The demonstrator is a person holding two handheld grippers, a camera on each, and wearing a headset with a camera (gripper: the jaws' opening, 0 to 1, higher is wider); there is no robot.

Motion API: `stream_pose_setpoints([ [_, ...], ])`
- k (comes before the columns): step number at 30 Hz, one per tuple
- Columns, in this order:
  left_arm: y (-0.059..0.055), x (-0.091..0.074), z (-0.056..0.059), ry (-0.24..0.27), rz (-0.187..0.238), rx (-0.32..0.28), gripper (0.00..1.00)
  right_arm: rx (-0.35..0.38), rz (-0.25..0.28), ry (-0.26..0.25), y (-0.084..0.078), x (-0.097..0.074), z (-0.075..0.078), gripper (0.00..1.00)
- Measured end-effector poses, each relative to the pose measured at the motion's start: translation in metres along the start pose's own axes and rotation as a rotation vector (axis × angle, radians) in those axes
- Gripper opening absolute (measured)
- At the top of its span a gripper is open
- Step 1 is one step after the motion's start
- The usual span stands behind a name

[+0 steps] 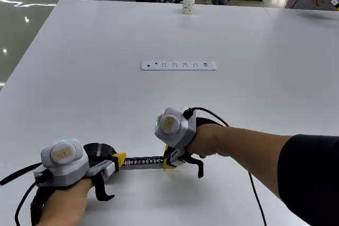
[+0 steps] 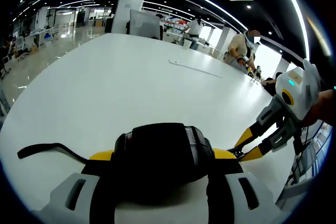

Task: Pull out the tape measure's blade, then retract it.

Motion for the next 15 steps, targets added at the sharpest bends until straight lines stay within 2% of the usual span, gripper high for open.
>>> stream_pose_setpoints([
  [15,-0.0003,-0.0002,0.0003,0.000,0.000,-0.002,0.65,-0.003,0.030,0.002,0.0040,0.0020,0.0000,0.10],
])
Point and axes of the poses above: the centre of the closed fingertips' face, and the gripper's own axes: x roughly forward along the fingers, z roughly to its right, y roughly out of its top, the point moved 6 cm from there along -x, roughly backward along the fingers, and after that the axes turned 3 degrees about -x, right-handed, at the moved point
